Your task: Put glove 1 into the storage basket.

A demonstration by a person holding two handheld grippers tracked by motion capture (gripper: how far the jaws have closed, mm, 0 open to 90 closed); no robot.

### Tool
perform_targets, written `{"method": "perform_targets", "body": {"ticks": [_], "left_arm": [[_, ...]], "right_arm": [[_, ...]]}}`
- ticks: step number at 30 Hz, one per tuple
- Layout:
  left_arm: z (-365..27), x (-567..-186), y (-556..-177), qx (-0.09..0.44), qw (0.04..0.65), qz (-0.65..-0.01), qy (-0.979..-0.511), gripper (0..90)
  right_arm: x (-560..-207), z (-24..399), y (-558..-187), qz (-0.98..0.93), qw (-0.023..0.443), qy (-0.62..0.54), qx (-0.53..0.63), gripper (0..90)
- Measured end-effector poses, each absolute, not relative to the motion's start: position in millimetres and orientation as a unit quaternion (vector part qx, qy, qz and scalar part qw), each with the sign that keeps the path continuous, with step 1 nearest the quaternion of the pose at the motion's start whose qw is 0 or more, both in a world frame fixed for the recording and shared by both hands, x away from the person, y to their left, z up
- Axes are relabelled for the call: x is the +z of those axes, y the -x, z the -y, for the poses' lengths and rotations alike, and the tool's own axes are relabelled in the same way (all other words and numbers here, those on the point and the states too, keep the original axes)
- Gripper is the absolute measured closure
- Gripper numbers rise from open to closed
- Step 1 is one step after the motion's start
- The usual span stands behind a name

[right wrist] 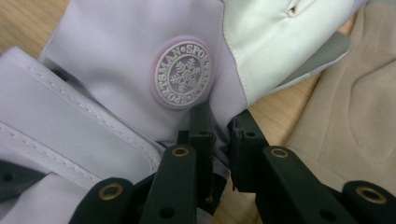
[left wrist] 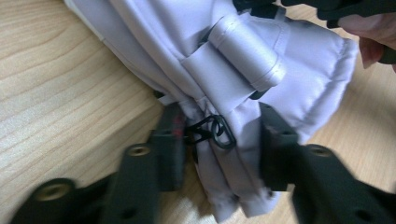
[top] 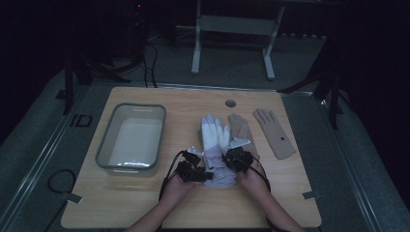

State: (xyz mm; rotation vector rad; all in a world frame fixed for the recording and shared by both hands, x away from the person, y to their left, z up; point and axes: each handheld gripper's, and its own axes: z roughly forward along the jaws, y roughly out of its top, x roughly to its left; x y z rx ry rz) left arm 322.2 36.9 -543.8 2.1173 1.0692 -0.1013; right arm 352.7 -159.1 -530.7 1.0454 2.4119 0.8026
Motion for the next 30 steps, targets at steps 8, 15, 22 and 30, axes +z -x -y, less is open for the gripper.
{"method": "perform_targets", "body": {"ticks": [8,15,22,30], "left_arm": [[-35.5,-533.3,-321.1,-0.04,0.363,-0.406,-0.838,73.7],[-42.2,-517.5,-323.1,-0.034,0.356,-0.396,-0.846,74.2],[-55.3,-497.1,-328.6,-0.029,0.362,-0.391,-0.846,74.3],[-76.0,-470.3,-337.3,-0.02,0.363,-0.387,-0.848,74.3]], "right_arm": [[-525.0,158.6,-347.7,-0.852,0.197,-0.383,0.298,82.0],[-512.3,156.9,-345.9,-0.846,0.194,-0.385,0.314,82.0],[-491.9,149.9,-347.9,-0.838,0.199,-0.385,0.332,81.9],[-464.8,131.7,-354.5,-0.834,0.213,-0.375,0.344,82.0]]}}
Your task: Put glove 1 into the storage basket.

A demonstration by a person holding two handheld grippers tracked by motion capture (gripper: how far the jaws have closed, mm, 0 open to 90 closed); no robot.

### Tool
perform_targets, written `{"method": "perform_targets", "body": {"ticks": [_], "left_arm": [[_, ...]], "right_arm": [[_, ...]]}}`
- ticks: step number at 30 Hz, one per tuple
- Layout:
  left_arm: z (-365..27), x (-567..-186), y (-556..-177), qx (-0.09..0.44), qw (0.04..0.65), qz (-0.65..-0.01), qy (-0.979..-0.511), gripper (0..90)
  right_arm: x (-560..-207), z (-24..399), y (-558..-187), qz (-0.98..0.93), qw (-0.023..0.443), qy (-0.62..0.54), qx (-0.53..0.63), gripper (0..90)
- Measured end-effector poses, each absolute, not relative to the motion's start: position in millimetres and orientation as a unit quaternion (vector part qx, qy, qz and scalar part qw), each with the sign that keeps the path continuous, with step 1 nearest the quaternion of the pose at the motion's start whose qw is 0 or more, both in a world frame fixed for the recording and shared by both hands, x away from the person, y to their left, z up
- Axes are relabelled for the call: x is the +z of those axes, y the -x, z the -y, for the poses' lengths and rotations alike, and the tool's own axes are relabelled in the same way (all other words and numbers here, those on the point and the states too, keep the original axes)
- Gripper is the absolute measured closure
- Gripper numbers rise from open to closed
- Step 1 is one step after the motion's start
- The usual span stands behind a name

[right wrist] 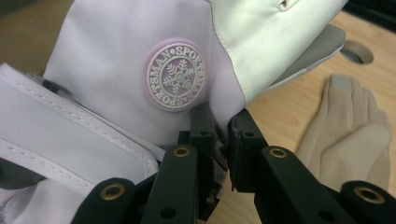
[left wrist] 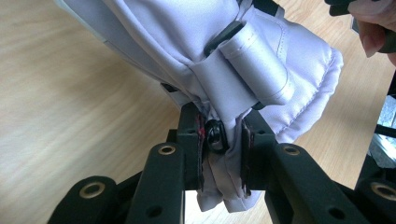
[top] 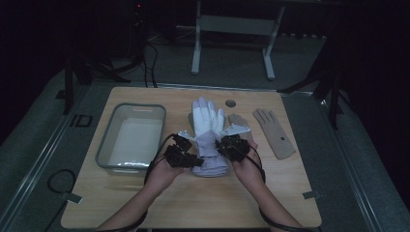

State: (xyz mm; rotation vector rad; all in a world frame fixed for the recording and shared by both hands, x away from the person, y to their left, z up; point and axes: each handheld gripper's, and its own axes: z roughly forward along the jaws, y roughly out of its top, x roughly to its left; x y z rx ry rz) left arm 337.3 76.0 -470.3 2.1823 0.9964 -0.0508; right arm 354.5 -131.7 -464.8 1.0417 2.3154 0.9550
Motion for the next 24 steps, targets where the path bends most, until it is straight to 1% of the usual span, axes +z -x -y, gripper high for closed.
{"method": "perform_targets", "body": {"ticks": [9,18,24], "left_arm": [[-111.7,-444.5,-342.7,0.001,0.359,-0.396,-0.845,74.3],[-162.9,-426.6,-344.6,0.015,0.349,-0.414,-0.841,74.2],[-198.7,-416.8,-345.3,0.015,0.347,-0.419,-0.839,74.2]], "right_arm": [[-440.3,98.5,-366.6,-0.833,0.209,-0.364,0.361,82.0],[-423.7,47.2,-377.4,-0.84,0.201,-0.341,0.372,81.9],[-414.9,12.5,-380.6,-0.844,0.198,-0.326,0.377,81.9]]}}
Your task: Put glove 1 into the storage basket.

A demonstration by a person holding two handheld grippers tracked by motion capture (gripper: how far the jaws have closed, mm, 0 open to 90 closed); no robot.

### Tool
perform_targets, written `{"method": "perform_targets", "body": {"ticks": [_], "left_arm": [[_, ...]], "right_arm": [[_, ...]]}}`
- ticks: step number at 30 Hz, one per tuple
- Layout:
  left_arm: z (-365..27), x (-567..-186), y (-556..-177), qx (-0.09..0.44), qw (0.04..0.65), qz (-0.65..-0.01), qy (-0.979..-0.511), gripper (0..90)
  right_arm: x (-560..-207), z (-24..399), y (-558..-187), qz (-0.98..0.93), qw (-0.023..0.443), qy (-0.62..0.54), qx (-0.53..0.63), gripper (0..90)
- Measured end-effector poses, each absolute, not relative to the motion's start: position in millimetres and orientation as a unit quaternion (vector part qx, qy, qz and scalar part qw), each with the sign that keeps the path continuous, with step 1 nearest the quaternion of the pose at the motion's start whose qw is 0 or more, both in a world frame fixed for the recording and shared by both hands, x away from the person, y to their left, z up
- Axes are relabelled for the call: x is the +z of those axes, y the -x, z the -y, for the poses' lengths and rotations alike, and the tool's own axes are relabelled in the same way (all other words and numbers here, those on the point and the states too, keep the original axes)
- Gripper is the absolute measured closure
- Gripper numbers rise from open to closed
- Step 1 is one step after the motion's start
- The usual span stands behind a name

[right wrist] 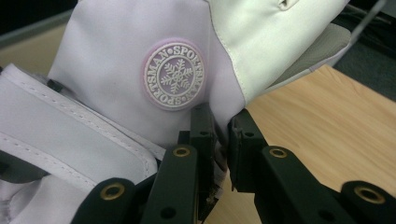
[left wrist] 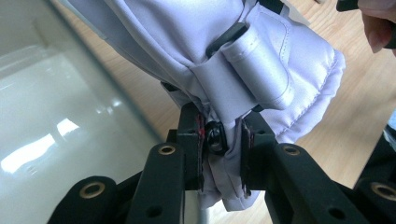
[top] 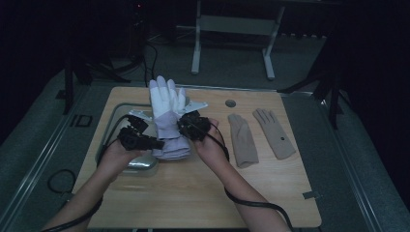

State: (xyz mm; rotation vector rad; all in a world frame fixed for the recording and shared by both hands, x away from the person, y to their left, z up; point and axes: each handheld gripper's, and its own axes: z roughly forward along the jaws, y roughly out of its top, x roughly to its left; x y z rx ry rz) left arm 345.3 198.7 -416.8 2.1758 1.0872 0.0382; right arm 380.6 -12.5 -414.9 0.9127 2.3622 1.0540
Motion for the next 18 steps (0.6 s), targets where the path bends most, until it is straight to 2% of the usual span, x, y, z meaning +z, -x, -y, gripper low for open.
{"method": "perform_targets", "body": {"ticks": [10,18], "left_arm": [[-249.2,-406.1,-346.8,0.026,0.331,-0.437,-0.836,74.2],[-279.2,-422.1,-343.2,0.028,0.321,-0.461,-0.827,74.2]], "right_arm": [[-407.7,-41.5,-387.8,-0.846,0.187,-0.313,0.389,81.9],[-420.0,-77.8,-395.0,-0.854,0.168,-0.307,0.386,81.9]]}}
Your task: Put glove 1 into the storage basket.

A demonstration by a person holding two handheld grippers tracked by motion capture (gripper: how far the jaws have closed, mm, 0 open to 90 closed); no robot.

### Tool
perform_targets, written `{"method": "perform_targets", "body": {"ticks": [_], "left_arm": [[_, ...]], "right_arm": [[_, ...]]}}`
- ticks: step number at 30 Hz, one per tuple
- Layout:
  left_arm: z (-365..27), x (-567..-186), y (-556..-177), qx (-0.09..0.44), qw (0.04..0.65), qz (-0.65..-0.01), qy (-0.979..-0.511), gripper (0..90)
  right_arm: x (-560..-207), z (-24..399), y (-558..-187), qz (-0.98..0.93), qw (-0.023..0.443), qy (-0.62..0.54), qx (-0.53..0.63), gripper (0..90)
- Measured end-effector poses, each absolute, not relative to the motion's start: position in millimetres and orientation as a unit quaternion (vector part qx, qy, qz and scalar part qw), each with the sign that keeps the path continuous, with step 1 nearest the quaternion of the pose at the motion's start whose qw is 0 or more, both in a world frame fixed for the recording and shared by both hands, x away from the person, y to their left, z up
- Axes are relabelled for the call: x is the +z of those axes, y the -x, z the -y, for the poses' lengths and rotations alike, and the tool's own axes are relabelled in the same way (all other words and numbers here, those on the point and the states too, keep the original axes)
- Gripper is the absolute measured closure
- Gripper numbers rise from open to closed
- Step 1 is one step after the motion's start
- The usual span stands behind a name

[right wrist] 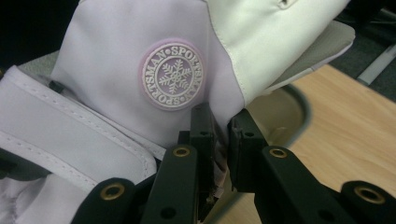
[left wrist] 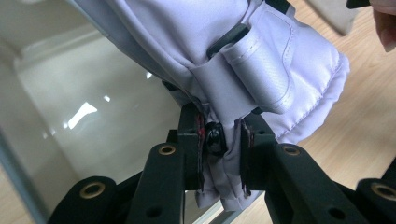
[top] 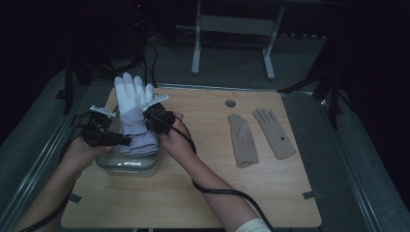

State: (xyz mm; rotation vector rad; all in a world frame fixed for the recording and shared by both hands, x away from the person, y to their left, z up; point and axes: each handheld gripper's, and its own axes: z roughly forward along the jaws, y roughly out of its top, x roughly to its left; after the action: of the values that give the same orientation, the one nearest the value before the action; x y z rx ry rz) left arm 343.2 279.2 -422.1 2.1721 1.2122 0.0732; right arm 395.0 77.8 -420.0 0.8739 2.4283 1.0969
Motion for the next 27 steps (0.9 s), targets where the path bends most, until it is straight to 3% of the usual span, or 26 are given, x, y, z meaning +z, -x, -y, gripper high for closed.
{"method": "perform_targets", "body": {"ticks": [16,27], "left_arm": [[-288.8,-484.1,-347.1,-0.025,0.263,-0.487,-0.833,73.0],[-281.5,-493.8,-349.5,-0.012,0.236,-0.497,-0.835,54.4]], "right_arm": [[-489.6,-101.4,-403.2,-0.886,0.089,-0.328,0.315,81.8],[-497.2,-100.0,-410.9,-0.89,0.046,-0.352,0.288,78.9]]}}
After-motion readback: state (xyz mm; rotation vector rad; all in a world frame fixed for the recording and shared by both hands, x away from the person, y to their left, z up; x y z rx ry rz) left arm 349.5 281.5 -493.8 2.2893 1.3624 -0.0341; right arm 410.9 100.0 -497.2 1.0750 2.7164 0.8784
